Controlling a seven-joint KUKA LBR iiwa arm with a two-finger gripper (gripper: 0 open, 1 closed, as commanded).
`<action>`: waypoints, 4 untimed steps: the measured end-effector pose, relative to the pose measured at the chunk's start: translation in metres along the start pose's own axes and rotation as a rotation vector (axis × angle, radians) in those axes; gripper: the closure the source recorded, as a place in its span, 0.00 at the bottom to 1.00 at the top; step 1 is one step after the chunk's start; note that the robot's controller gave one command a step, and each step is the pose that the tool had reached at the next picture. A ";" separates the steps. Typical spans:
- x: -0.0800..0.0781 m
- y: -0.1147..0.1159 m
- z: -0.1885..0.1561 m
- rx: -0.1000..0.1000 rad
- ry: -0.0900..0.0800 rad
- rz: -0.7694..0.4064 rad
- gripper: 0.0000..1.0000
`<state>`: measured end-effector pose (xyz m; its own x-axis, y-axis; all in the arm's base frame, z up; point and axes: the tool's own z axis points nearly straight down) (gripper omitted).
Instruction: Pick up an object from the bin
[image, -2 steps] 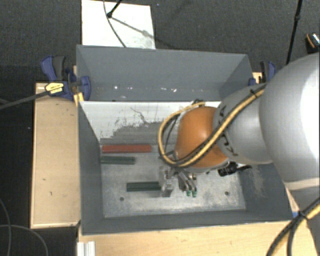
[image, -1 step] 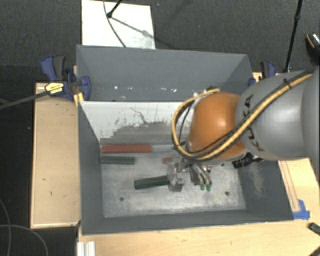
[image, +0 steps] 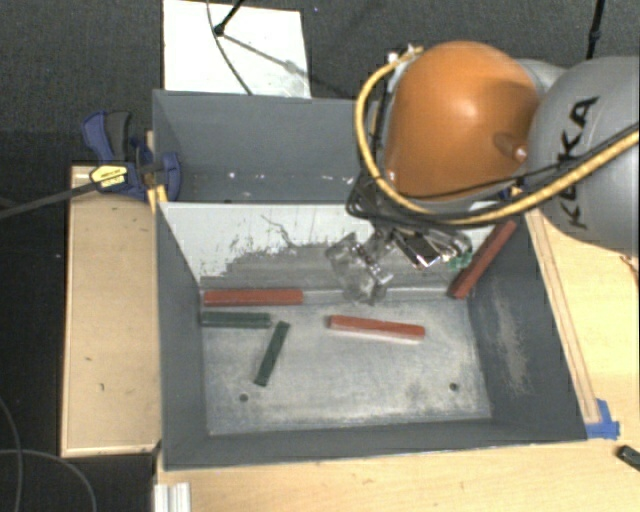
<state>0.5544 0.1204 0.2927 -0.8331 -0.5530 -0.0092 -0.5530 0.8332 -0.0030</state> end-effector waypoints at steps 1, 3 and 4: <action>0.020 0.037 0.114 -0.005 0.014 0.160 1.00; -0.034 0.020 0.175 -0.003 0.006 0.120 0.00; -0.066 0.048 0.222 -0.005 0.002 -0.528 0.00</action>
Offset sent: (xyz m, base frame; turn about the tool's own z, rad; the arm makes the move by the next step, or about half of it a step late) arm -0.0348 0.0193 -0.1109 0.1611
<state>0.5850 0.1973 0.0707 -0.4411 -0.8974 -0.0061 -0.8974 0.4411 -0.0023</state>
